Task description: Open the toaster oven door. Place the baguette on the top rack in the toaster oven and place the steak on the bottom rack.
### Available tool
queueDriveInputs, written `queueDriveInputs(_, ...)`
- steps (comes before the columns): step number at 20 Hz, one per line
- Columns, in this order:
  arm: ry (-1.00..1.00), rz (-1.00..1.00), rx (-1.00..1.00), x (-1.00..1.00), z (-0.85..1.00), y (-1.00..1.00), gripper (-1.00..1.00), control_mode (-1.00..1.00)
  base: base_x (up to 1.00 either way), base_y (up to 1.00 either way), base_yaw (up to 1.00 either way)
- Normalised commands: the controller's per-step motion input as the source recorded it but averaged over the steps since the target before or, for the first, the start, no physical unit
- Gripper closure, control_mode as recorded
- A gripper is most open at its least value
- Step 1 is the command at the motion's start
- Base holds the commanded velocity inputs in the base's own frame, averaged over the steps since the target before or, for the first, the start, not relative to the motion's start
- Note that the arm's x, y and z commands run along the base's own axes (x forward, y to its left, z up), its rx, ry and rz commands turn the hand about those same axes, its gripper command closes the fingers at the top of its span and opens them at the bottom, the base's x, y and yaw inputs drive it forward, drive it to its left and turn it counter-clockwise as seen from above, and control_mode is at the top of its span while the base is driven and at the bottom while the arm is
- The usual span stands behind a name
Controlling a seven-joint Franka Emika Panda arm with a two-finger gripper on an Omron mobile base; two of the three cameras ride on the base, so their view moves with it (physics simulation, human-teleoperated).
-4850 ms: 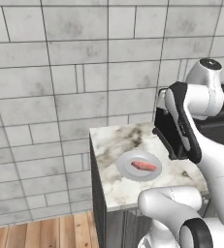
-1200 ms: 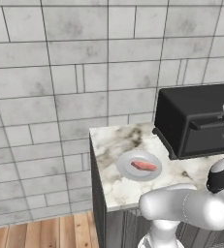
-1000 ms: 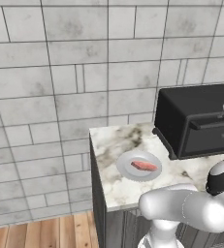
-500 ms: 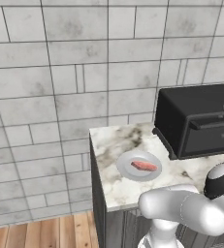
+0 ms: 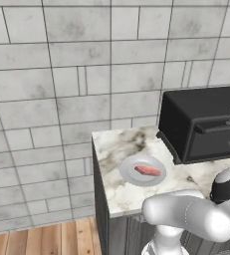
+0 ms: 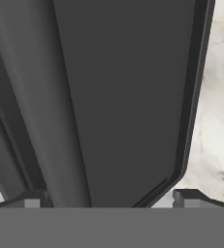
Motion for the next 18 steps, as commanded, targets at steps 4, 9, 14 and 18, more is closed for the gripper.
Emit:
queueDriveInputs(4,0.00,0.00,0.04,0.08,-0.26,0.00,-1.00,-1.00,0.00,0.00,0.00)
queueDriveInputs(9,0.00,0.01,0.05,0.22,-0.18,0.00,-1.00,-1.00,0.00,0.00,0.00)
queueDriveInputs(14,0.00,0.01,0.04,0.26,-0.35,0.02,-1.00,-1.00,0.00,0.00,0.00)
queueDriveInputs(18,0.00,0.03,0.03,0.29,-0.33,0.03,-1.00,-1.00,0.00,0.00,0.00)
